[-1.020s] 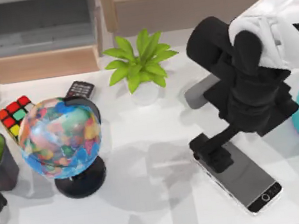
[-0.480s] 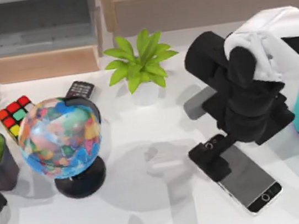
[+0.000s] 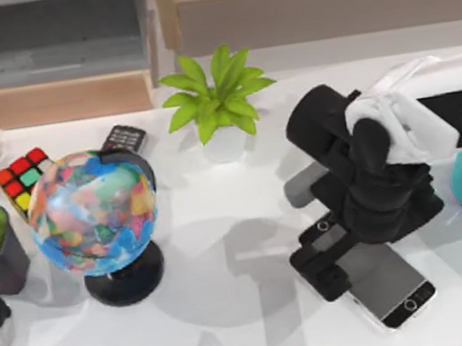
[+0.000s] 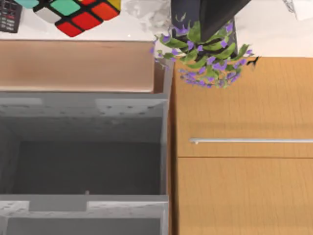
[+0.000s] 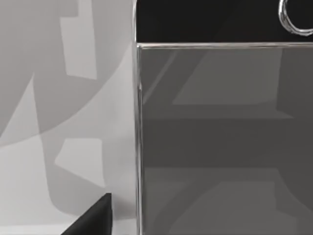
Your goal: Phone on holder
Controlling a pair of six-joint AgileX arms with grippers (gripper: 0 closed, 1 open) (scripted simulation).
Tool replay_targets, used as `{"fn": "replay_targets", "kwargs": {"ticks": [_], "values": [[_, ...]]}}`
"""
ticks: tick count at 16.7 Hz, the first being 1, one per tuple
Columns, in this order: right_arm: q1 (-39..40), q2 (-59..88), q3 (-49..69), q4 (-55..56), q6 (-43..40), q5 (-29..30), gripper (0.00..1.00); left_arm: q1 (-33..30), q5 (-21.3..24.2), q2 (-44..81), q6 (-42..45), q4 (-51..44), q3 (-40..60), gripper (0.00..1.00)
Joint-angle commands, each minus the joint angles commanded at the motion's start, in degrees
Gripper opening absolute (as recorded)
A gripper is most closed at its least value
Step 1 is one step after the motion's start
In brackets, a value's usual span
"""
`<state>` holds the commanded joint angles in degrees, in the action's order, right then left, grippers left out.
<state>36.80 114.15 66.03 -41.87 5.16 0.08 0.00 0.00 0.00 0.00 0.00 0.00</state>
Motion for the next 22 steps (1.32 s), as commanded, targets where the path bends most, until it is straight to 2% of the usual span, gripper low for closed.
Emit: {"fn": "replay_targets", "kwargs": {"ticks": [2,15,22], "values": [[0.0,0.0,0.0,0.0,0.0,0.0,1.00,0.0,0.0,0.0,0.0,0.0,0.0,1.00],[0.0,0.0,0.0,0.0,0.0,0.0,0.02,0.0,0.0,0.0,0.0,0.0,0.0,1.00],[0.0,0.0,0.0,0.0,0.0,0.0,0.00,0.0,0.0,0.0,0.0,0.0,0.0,1.00]]}}
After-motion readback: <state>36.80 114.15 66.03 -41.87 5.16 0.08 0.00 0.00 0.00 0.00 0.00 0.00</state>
